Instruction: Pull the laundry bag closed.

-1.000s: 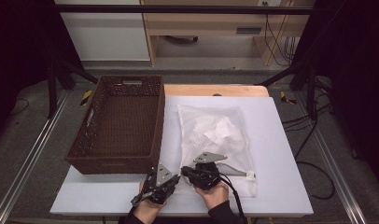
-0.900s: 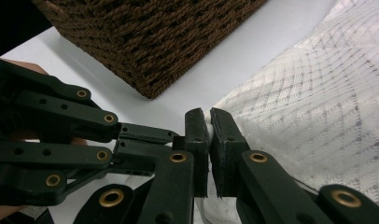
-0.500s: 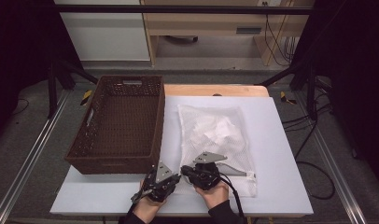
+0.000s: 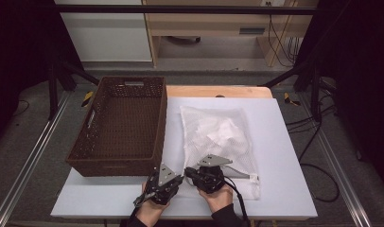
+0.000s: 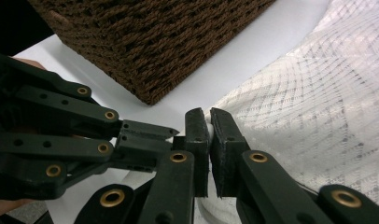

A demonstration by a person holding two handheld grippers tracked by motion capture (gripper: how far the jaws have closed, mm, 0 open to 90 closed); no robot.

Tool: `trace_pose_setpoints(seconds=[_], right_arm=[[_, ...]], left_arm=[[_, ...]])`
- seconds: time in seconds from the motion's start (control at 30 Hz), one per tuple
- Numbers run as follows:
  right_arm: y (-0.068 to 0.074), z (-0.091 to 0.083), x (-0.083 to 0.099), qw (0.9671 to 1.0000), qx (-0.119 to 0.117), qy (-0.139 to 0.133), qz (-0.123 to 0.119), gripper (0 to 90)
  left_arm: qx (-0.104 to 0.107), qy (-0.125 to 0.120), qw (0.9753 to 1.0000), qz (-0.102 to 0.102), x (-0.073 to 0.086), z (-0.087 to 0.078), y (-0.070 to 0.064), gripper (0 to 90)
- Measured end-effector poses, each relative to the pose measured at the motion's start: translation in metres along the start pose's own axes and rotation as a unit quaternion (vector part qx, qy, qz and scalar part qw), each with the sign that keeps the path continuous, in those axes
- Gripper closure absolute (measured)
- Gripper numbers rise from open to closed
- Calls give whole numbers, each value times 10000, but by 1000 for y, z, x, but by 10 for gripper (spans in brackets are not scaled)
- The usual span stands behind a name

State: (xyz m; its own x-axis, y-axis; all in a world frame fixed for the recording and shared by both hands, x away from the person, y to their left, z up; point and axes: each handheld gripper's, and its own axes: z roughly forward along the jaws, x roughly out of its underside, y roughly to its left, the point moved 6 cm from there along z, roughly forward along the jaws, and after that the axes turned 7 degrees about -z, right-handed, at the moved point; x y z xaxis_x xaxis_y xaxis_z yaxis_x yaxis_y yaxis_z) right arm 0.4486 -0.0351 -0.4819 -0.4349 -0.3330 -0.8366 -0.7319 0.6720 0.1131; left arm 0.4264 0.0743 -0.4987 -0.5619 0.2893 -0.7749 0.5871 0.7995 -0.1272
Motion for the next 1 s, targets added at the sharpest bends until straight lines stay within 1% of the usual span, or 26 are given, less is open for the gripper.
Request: trace_pose_setpoints(seconds=[0.03,0.07,0.1,0.13,0.17,0.2,0.27,0.33,0.37,0.4,0.47,0.53,0.6,0.63,0.73,0.83,0.87,0.9,0.93,0.97,1.0], right_arm=[[0,0,0,10000,-25,-4,-27,865],[-1,0,1,10000,-16,0,-25,864],[-1,0,1,10000,-21,5,-9,864],[-2,1,1,10000,-19,22,-10,864],[-2,1,2,10000,-10,26,-36,864],[-1,1,2,10000,-5,34,-47,864],[-1,1,2,10000,-19,24,-32,864],[0,2,1,10000,-41,34,-28,864],[0,2,2,10000,-37,48,-70,864],[1,2,2,10000,-40,67,-50,864],[1,3,2,9999,-70,73,-18,864],[1,3,2,9999,-77,67,-44,864],[1,3,2,10000,-59,32,-30,864],[1,3,2,10000,-56,22,-40,864],[1,2,1,10000,-36,-62,22,865],[1,2,0,9999,5,-113,16,865],[0,1,2,9999,139,-70,-33,866],[-3,1,3,9998,168,-46,-21,866],[-5,-1,5,9999,112,-45,115,866],[-7,-2,6,9999,85,-69,126,866],[-8,-3,7,9998,88,-53,140,865]], left_arm=[[59,-30,10000,-47,-1,1,1,864],[117,-15,9999,-60,-2,1,1,798],[126,-33,9999,-65,-3,1,1,738],[132,-87,9999,-61,-4,0,2,723],[144,-66,9999,-19,-5,-2,3,726],[143,-73,9999,-58,-5,-2,4,735],[209,4,9997,-108,-5,-1,5,797],[166,67,9998,-46,-3,1,5,834],[160,75,9998,-60,-3,1,5,843],[149,89,9998,-64,-3,1,5,849],[120,97,9999,-11,-2,0,6,865],[81,77,9999,-43,-3,0,5,874],[-38,71,10000,23,-3,-1,4,878],[-87,-7,10000,11,-4,-2,3,880],[-139,-77,9999,-54,-5,-3,3,882],[-183,-131,9997,-30,-6,-6,3,883],[-179,-159,9997,-41,-7,-7,5,883],[-165,-124,9998,-40,-7,-8,6,883],[-154,-143,9998,-62,-7,-8,7,883],[-118,-163,9998,-67,-7,-8,8,883],[-99,-153,9998,-16,-7,-7,7,882]])
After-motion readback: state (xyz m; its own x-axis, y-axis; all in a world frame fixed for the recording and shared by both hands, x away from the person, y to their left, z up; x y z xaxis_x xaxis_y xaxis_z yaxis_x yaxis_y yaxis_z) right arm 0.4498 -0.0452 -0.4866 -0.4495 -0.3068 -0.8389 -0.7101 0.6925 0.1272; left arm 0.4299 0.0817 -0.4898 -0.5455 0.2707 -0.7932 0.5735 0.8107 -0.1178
